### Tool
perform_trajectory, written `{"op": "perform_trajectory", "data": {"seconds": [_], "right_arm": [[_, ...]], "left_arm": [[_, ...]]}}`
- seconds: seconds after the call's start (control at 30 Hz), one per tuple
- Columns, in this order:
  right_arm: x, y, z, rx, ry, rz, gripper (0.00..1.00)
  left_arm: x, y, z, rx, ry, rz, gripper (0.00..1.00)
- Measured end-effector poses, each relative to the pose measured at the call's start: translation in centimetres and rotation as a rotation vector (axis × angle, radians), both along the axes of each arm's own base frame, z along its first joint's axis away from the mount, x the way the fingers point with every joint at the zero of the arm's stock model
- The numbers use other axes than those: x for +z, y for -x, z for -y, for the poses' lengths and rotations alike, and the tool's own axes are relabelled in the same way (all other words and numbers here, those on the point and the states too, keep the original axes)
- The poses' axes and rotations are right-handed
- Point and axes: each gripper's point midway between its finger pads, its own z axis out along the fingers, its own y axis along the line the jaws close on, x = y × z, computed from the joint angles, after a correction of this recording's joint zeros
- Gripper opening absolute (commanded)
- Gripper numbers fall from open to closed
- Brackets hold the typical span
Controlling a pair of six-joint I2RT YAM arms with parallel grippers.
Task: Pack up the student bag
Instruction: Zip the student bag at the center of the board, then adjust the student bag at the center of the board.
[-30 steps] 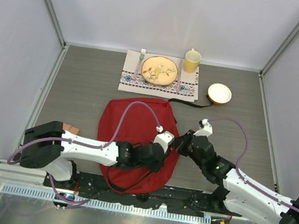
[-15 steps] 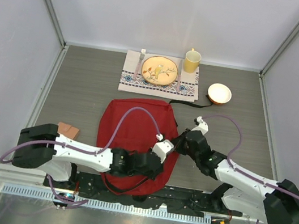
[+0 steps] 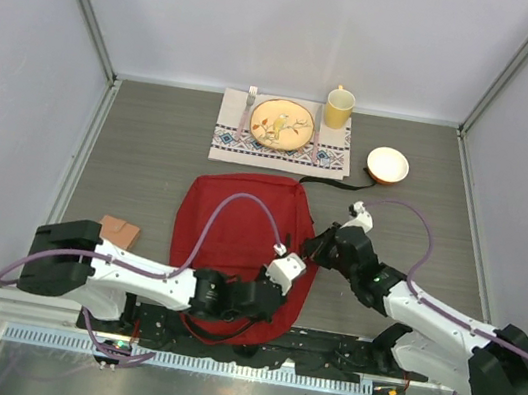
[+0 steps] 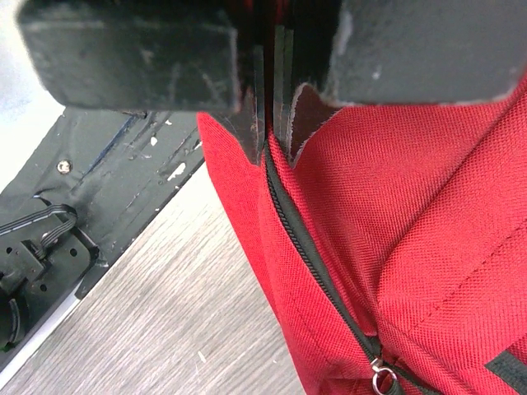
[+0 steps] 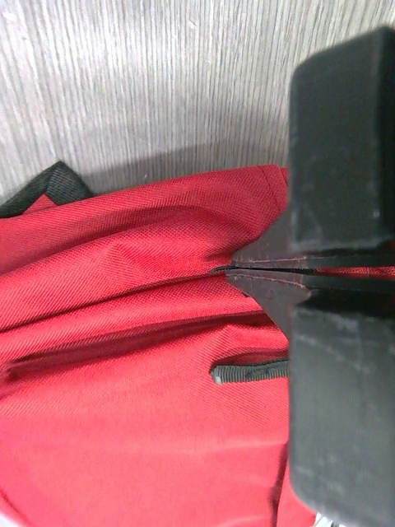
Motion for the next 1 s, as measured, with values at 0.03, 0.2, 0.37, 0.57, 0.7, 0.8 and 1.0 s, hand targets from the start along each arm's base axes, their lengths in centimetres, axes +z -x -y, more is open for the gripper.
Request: {"op": "perform_trajectory", "data": {"seconds": [0.03, 0.2, 0.37, 0.57, 0.7, 0.8, 1.0], "right_arm": [[0.4, -0.1, 0.1, -0.007, -0.006, 0.012, 0.01], [2.7, -1.0, 1.0, -0.062, -0.035, 0.086, 0.01], [3.7, -1.9, 2.1, -0.124, -0.036, 0.125, 0.02], [3.8, -2.6, 2.9, -0.166, -0.021, 0.135, 0.62], [4.3, -3.2, 3.8, -0.204, -0.007, 0.154, 0.74], [4.4, -3.4, 4.4, -0.213, 0.009, 0.149, 0.75], [3.1, -3.9, 4.3, -0.182, 0.016, 0.078, 0.76]], "left_arm": [[0.3, -0.1, 0.0, 0.001, 0.005, 0.005, 0.00], [1.5, -2.0, -0.8, 0.018, 0.031, 0.013, 0.00], [2.1, -4.2, -1.8, 0.016, 0.037, 0.014, 0.03], [2.1, -3.3, -1.1, -0.084, 0.016, -0.020, 0.63], [1.7, -2.0, -1.0, -0.117, 0.016, -0.079, 0.75], [2.7, -1.8, -1.7, -0.093, 0.050, -0.099, 0.90], [8.5, -3.3, -5.3, 0.055, 0.175, -0.029, 1.00]]}}
